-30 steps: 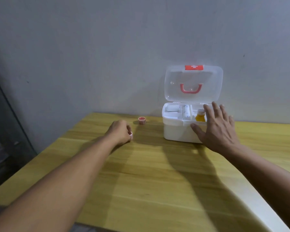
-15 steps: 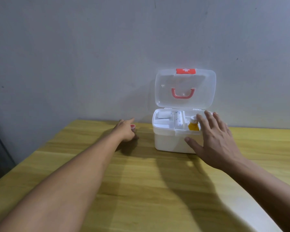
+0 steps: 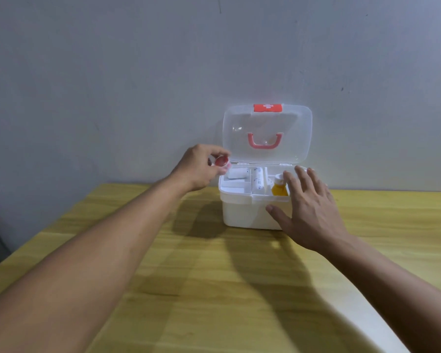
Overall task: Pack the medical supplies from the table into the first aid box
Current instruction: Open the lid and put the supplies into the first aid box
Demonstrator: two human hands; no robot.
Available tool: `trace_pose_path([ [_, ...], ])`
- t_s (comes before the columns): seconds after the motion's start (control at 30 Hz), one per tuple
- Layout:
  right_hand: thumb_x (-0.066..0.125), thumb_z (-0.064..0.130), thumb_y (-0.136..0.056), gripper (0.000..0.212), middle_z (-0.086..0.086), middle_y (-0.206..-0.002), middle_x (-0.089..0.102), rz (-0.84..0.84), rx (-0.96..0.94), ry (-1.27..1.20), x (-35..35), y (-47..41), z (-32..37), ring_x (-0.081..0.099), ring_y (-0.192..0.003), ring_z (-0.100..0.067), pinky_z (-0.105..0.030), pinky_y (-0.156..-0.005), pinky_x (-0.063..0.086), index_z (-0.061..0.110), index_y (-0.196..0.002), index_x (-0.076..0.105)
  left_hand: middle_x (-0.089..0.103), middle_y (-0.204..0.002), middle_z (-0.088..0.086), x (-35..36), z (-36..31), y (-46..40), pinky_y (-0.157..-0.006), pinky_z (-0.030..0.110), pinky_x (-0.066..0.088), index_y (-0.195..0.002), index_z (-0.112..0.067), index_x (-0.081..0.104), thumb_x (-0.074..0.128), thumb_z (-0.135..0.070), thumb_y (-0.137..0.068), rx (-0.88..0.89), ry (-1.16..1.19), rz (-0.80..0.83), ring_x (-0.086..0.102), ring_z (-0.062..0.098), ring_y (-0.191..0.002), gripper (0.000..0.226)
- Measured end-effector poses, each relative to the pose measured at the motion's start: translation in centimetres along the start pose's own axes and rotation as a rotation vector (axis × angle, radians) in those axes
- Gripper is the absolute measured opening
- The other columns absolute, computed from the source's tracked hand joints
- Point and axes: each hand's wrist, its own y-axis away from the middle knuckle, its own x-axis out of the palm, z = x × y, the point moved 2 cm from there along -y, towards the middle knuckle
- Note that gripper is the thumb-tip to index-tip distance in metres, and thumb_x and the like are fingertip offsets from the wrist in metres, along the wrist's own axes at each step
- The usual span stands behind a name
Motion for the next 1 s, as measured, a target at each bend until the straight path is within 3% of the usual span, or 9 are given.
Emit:
trace_pose_path([
  [0.17, 0.046, 0.061, -0.087, 0.074, -0.007, -0.161, 0.013, 0.008, 0.005, 0.0, 0.0, 0.1, -0.2, 0.003, -0.149, -0.028, -0.046, -0.119, 0.016, 0.023, -0.146, 0.023, 0.064, -0.089, -0.011, 1.9, -3.1, -0.1, -0.074, 0.02, 0.045, -0.113, -0.022, 0.07, 0.074, -0.001, -0.078, 0.02, -0.073, 0.266, 0.055, 0.001, -0.072, 0.041],
  [0.27, 0.045, 0.061, -0.087, 0.075, -0.006, -0.162, 0.011, 0.014, -0.002, -0.012, 0.0, 0.0, -0.4, 0.001, -0.15, -0.026, -0.045, -0.12, 0.015, 0.024, -0.147, 0.02, 0.067, -0.097, -0.007, 2.9, -3.1, -0.2, -0.092, 0.031, 0.052, -0.107, -0.023, 0.073, 0.069, 0.004, -0.079, 0.023, -0.164, 0.343, 0.063, 0.015, -0.098, 0.039],
  [0.37, 0.045, 0.061, -0.087, 0.074, -0.005, -0.162, 0.011, 0.017, -0.011, -0.016, 0.0, 0.0, -0.6, 0.0, -0.15, -0.026, -0.045, -0.12, 0.014, 0.024, -0.147, 0.02, 0.067, -0.108, -0.003, 3.2, -3.2, -0.3, -0.099, 0.035, 0.05, -0.108, -0.022, 0.072, 0.067, 0.005, -0.082, 0.003, -0.115, 0.391, 0.062, 0.018, -0.111, 0.038],
  [0.47, 0.047, 0.06, -0.087, 0.073, -0.006, -0.161, 0.012, 0.006, -0.013, -0.015, 0.0, 0.0, -0.7, 0.001, -0.15, -0.026, -0.045, -0.12, 0.015, 0.025, -0.146, 0.021, 0.058, -0.134, -0.004, 3.2, -3.4, -0.1, -0.108, 0.032, 0.041, -0.128, -0.025, 0.061, 0.064, 0.002, -0.086, -0.04, -0.063, 0.476, 0.051, 0.017, -0.128, 0.05],
  [0.6, 0.047, 0.06, -0.087, 0.074, -0.006, -0.161, 0.012, 0.004, -0.011, -0.008, 0.1, -0.1, -0.8, 0.001, -0.149, -0.026, -0.045, -0.12, 0.016, 0.025, -0.146, 0.02, 0.045, -0.149, 0.004, 2.5, -2.7, 0.1, -0.11, 0.027, 0.033, -0.138, -0.016, 0.051, 0.046, 0.014, -0.077, -0.138, 0.055, 0.302, 0.039, 0.019, -0.139, 0.068],
  [0.67, 0.047, 0.06, -0.087, 0.074, -0.006, -0.161, 0.012, 0.001, -0.011, -0.004, 0.2, -0.1, -0.8, 0.001, -0.15, -0.026, -0.045, -0.12, 0.015, 0.025, -0.146, 0.02, 0.044, -0.149, 0.005, 2.3, -1.7, 0.7, -0.116, 0.032, 0.029, -0.137, -0.012, 0.052, 0.044, 0.003, -0.078, -0.149, 0.032, 0.238, 0.035, 0.018, -0.141, 0.062],
  [0.8, 0.046, 0.06, -0.087, 0.074, -0.005, -0.162, 0.011, 0.003, -0.013, -0.001, 0.2, -0.1, -0.7, 0.0, -0.15, -0.026, -0.044, -0.121, 0.014, 0.025, -0.147, 0.019, 0.026, -0.158, 0.006, 3.3, -1.0, 2.0, -0.116, 0.055, 0.018, -0.139, -0.003, 0.045, 0.023, -0.024, -0.098, -0.106, -0.388, 0.449, 0.012, 0.024, -0.15, 0.051],
  [0.9, 0.046, 0.06, -0.087, 0.075, -0.005, -0.162, 0.01, 0.008, -0.014, -0.002, 0.2, -0.1, -0.7, 0.0, -0.15, -0.026, -0.044, -0.12, 0.014, 0.025, -0.147, 0.019, 0.008, -0.163, -0.002, 3.8, -0.5, 2.1, -0.119, 0.055, 0.002, -0.148, -0.016, 0.03, 0.029, -0.032, -0.101, -0.114, -0.353, 0.345, 0.001, 0.019, -0.151, 0.05],
  [1.0, 0.047, 0.06, -0.087, 0.075, -0.005, -0.162, 0.011, 0.014, -0.021, 0.001, 0.1, -0.1, -0.8, 0.001, -0.15, -0.026, -0.043, -0.12, 0.014, 0.024, -0.147, 0.019, 0.02, -0.161, 0.007, 3.8, 0.0, 1.7, -0.119, 0.045, 0.017, -0.119, -0.018, 0.066, 0.045, -0.032, -0.095, -0.147, -0.262, 0.17, 0.013, 0.025, -0.15, 0.035],
])
